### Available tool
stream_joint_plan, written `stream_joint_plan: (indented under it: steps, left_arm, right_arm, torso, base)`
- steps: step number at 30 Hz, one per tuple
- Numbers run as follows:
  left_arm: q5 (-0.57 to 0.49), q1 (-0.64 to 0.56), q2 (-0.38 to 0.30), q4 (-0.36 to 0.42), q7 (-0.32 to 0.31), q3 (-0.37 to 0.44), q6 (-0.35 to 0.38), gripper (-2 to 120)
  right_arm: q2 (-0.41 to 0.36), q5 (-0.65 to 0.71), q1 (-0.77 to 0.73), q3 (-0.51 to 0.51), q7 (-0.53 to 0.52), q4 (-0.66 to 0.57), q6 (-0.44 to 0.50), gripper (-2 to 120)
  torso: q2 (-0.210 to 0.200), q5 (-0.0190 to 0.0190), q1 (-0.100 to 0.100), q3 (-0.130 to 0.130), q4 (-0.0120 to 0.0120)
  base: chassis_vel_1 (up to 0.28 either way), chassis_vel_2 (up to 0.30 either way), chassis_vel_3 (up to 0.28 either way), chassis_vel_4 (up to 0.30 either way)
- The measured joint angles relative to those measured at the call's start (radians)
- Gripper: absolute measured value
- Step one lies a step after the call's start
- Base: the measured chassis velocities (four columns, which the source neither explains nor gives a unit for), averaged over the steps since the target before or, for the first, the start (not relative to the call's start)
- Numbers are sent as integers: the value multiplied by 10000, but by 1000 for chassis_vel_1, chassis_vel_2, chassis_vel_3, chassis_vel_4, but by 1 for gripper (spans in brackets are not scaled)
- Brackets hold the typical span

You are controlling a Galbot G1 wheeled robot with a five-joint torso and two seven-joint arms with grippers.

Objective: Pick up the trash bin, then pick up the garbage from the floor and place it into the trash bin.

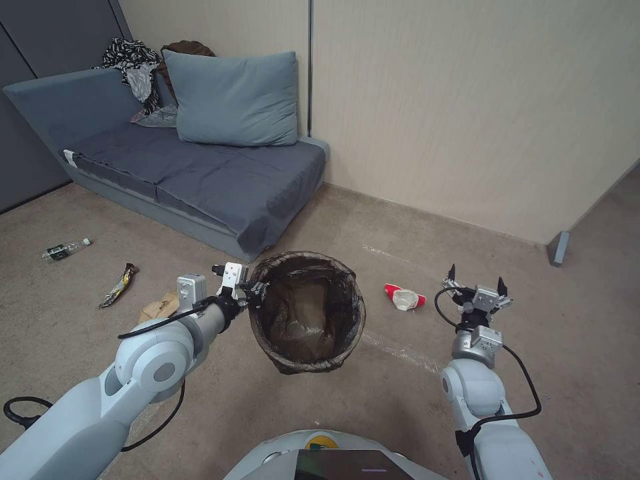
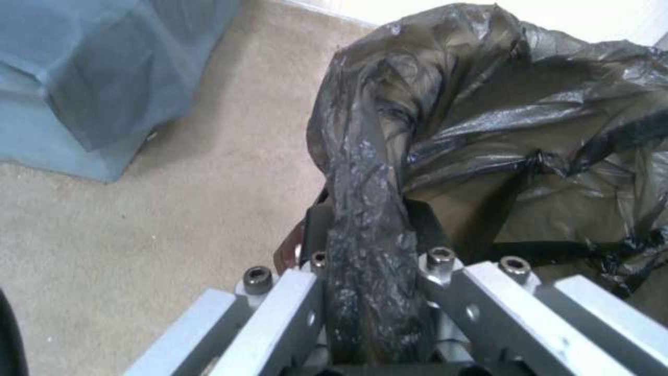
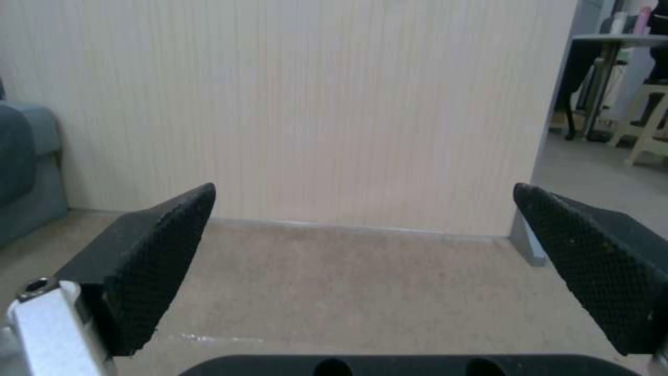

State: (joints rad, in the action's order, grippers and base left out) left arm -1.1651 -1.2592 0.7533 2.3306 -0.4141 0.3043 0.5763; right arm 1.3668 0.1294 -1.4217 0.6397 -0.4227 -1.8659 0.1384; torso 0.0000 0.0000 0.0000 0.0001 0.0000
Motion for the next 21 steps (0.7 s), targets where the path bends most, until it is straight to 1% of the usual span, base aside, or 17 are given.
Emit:
stream_joint_plan:
  steps: [13, 21]
  left_arm:
    - [-4, 7, 0, 1, 1, 13, -31, 5]
    - [-10, 19, -21, -8, 7, -19, -42, 5]
  right_arm:
    - [-3, -4, 13, -5, -21, -18, -21, 100]
    - [-13, -12, 17, -29, -26, -18, -39, 100]
  torso:
    - [0, 0, 0, -1, 0]
    - [-1, 0, 0, -1, 0]
  base:
    - [-55, 55, 55, -48]
    - [-73, 74, 72, -83]
